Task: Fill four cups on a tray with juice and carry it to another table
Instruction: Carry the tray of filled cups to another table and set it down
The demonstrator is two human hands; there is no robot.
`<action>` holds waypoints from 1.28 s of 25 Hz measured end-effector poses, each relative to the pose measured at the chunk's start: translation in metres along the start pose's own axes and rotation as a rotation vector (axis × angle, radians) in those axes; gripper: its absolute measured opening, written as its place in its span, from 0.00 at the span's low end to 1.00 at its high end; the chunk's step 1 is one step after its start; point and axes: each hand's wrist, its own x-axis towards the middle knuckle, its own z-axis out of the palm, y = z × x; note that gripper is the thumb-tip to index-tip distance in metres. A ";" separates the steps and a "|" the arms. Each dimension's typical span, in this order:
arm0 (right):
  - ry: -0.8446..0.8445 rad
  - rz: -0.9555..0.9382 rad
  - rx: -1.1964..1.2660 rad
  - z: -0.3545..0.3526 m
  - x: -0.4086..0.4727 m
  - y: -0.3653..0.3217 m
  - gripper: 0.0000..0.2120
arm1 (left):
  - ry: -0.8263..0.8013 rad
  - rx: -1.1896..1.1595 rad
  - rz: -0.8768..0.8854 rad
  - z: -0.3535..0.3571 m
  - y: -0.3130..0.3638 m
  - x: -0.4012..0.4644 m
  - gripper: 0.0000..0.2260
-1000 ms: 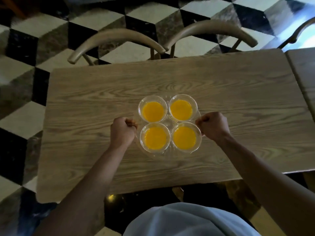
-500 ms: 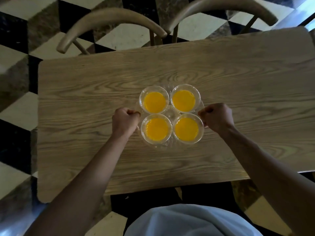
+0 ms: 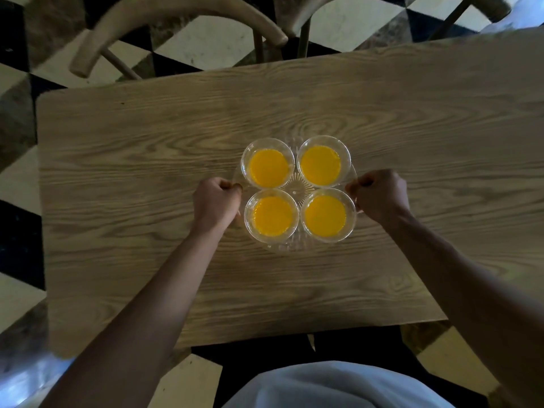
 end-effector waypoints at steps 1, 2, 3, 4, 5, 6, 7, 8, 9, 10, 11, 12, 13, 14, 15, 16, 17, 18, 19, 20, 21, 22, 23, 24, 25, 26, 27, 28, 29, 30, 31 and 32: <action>-0.001 0.005 0.007 0.000 0.002 0.000 0.05 | -0.003 -0.004 0.002 0.002 0.000 0.003 0.05; 0.000 0.006 0.015 0.000 0.003 0.001 0.05 | -0.004 -0.007 0.008 0.003 0.000 0.004 0.04; 0.003 0.004 0.020 0.001 0.004 0.003 0.05 | -0.004 -0.004 0.016 0.005 0.000 0.005 0.04; 0.007 0.004 0.021 0.002 0.006 0.004 0.06 | -0.004 -0.001 0.024 0.007 0.000 0.006 0.03; 0.012 0.006 0.019 0.003 0.008 0.005 0.07 | -0.004 -0.001 0.026 0.008 0.000 0.007 0.03; 0.016 0.012 0.018 0.003 0.009 0.006 0.07 | -0.005 -0.004 0.024 0.009 -0.001 0.009 0.03; 0.016 0.021 0.020 0.004 0.010 0.006 0.07 | -0.009 -0.005 0.025 0.010 -0.002 0.010 0.03; 0.016 0.028 0.024 0.004 0.011 0.006 0.07 | -0.013 -0.002 0.026 0.010 -0.002 0.011 0.03; 0.016 0.033 0.027 0.004 0.012 0.006 0.06 | -0.016 0.000 0.026 0.011 -0.002 0.012 0.03; 0.017 0.034 0.026 0.004 0.013 0.006 0.06 | -0.017 0.000 0.024 0.011 -0.002 0.013 0.04; 0.018 0.032 0.026 0.005 0.014 0.006 0.05 | -0.015 0.001 0.022 0.012 -0.002 0.014 0.04; 0.019 0.028 0.029 0.005 0.014 0.006 0.05 | -0.011 0.003 0.023 0.012 -0.002 0.015 0.04; 0.020 0.024 0.033 0.005 0.015 0.006 0.05 | -0.006 0.005 0.025 0.013 -0.002 0.016 0.04; 0.021 0.022 0.034 0.006 0.015 0.007 0.05 | -0.003 0.007 0.028 0.013 -0.002 0.017 0.04; 0.021 0.021 0.033 0.006 0.015 0.007 0.04 | -0.002 0.007 0.030 0.014 -0.002 0.018 0.04; 0.022 0.021 0.035 0.006 0.015 0.007 0.04 | -0.003 0.007 0.029 0.014 -0.003 0.019 0.04; 0.024 0.026 0.038 0.006 0.016 0.008 0.04 | -0.004 0.007 0.030 0.014 -0.003 0.019 0.05; 0.027 0.030 0.040 0.006 0.016 0.008 0.04 | -0.004 0.010 0.034 0.014 -0.003 0.019 0.05; 0.028 0.032 0.037 0.006 0.016 0.009 0.04 | -0.001 0.017 0.041 0.015 -0.004 0.019 0.05; 0.026 0.030 0.033 0.006 0.017 0.009 0.04 | 0.000 0.023 0.049 0.015 -0.005 0.019 0.05; 0.023 0.025 0.030 0.005 0.016 0.009 0.04 | 0.000 0.025 0.051 0.016 -0.005 0.019 0.05; 0.020 0.022 0.025 0.005 0.017 0.009 0.04 | 0.000 0.024 0.049 0.017 -0.006 0.019 0.05; 0.020 0.020 0.021 0.006 0.017 0.009 0.04 | 0.002 0.020 0.043 0.017 -0.007 0.020 0.05; 0.021 0.023 0.020 0.007 0.017 0.010 0.04 | 0.003 0.015 0.039 0.018 -0.008 0.021 0.05; 0.024 0.031 0.026 0.007 0.017 0.010 0.05 | 0.003 0.011 0.039 0.019 -0.009 0.021 0.04; 0.029 0.039 0.039 0.007 0.017 0.010 0.05 | 0.000 0.007 0.040 0.020 -0.010 0.021 0.04; 0.031 0.044 0.049 0.008 0.017 0.010 0.05 | -0.003 0.003 0.041 0.021 -0.010 0.022 0.03; 0.030 0.043 0.052 0.008 0.017 0.010 0.05 | -0.002 -0.001 0.042 0.022 -0.011 0.022 0.03; 0.029 0.041 0.050 0.008 0.017 0.010 0.05 | 0.001 -0.001 0.041 0.023 -0.012 0.023 0.03; 0.031 0.041 0.045 0.009 0.017 0.010 0.05 | 0.000 0.000 0.043 0.024 -0.012 0.023 0.03; 0.032 0.044 0.042 0.009 0.017 0.010 0.05 | -0.006 0.003 0.042 0.024 -0.012 0.024 0.03; 0.033 0.047 0.038 0.009 0.017 0.011 0.05 | -0.012 0.006 0.041 0.025 -0.013 0.025 0.03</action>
